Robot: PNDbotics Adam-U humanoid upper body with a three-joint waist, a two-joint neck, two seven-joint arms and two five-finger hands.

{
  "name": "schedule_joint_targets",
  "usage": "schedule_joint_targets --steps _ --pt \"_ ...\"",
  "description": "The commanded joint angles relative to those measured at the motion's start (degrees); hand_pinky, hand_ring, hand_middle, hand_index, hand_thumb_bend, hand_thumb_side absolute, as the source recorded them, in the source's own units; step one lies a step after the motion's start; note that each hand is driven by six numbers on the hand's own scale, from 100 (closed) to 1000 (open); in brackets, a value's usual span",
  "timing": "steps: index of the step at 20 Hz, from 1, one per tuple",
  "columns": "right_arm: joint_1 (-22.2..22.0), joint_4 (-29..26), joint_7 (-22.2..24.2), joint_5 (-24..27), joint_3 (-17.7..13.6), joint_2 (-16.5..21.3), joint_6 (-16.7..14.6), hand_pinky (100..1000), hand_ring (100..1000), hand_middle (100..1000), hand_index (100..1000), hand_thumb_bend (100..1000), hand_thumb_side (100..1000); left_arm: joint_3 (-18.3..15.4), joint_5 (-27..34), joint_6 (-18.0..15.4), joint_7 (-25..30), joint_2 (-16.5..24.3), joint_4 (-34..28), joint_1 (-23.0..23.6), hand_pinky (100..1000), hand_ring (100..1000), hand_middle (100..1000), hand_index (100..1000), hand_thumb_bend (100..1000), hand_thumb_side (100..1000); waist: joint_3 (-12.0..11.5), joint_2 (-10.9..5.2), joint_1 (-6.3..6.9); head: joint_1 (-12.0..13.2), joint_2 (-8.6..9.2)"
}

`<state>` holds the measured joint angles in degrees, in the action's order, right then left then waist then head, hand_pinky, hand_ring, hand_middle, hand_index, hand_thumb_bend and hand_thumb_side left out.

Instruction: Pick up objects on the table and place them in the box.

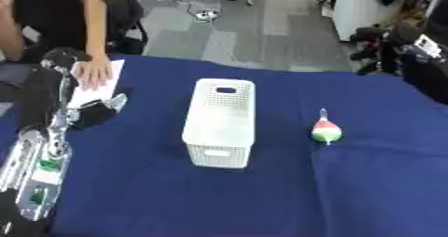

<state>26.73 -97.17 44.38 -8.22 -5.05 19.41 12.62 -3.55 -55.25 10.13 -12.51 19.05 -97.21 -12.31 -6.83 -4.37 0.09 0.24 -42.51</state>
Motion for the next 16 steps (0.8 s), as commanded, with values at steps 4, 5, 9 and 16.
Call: schedule_joint_targets --steps 4,5,9,16 --pt "0.5 -0.8 -0.1 -0.5 -0.4 0.9 -0.4 768 870 965 1000 692 1000 -0.5 -0.4 0.0 0.0 0.4 -1.1 -0.7 100 455 685 728 511 449 -0.1 -0.45 0.08 -0.7 1.18" --pt "0.6 -0.7 -0.3 -0.9 -0.4 1.0 -0.7 776 875 970 1000 695 1000 -0.5 -0.4 0.0 0.1 0.4 -1.1 -0.7 100 455 685 728 511 450 -0.1 -0.45 0.09 -0.8 1.24" --pt "0.8 -0.5 -3.7 -4.5 -0.4 2.1 -2.7 743 851 940 985 685 1000 -0.5 -0.5 0.2 0.2 0.5 -1.0 -0.7 100 454 684 728 510 446 -0.1 -0.46 0.09 -0.9 1.47" --pt "0.9 1.2 -10.7 -12.9 0.3 3.4 -8.5 707 825 909 943 683 1000 -0.5 -0.6 0.3 0.5 0.6 -1.0 -0.7 100 454 684 728 511 446 -0.1 -0.50 0.07 -1.0 1.65"
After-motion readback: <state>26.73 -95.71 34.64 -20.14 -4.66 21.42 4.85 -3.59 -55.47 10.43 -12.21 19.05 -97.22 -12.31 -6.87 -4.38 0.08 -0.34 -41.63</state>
